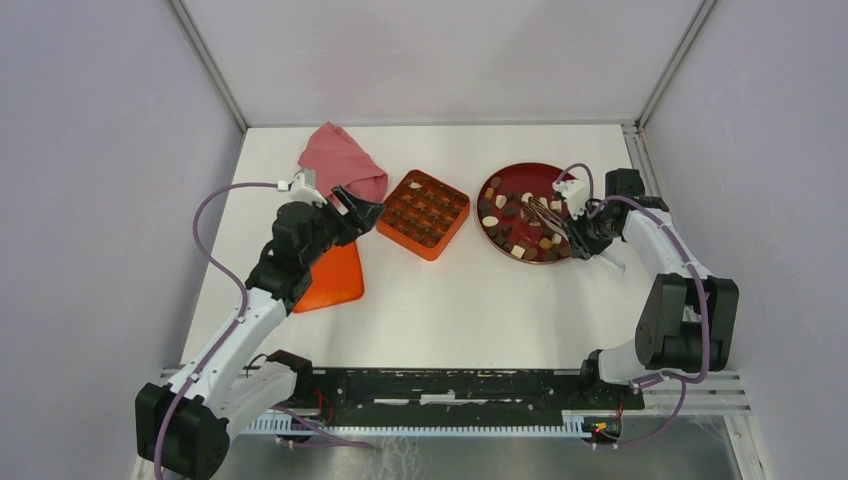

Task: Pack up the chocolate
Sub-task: Pick up the fake chocolate from the plate.

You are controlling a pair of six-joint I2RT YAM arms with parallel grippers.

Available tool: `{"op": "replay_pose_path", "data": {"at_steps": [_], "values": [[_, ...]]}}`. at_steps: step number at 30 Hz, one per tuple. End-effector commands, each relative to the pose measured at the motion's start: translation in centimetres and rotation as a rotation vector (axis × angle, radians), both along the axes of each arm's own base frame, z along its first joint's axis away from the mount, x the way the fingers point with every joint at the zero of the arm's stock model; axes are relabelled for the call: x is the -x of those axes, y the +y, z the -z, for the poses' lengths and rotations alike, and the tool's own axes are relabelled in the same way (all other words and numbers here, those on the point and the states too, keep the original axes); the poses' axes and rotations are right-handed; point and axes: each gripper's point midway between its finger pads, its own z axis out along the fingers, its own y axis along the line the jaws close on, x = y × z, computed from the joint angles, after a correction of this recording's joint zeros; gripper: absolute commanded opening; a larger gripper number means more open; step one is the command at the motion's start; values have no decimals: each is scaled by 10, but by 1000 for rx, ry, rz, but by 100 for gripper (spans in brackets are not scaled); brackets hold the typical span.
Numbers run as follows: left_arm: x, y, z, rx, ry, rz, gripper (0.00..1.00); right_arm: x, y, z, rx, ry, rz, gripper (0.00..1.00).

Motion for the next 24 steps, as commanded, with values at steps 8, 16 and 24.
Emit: {"op": "replay_pose_path", "data": {"at_steps": [8,16,24], "values": [[3,0,-13,53,-41,-9,82,4,-12,9,43,28,-9,41],[3,0,-13,54,-40,-11,82,5,-11,14,38,52,-23,47],[2,0,-13,55,-37,-15,82,-1,-12,19,35,62,-11,46]]}}
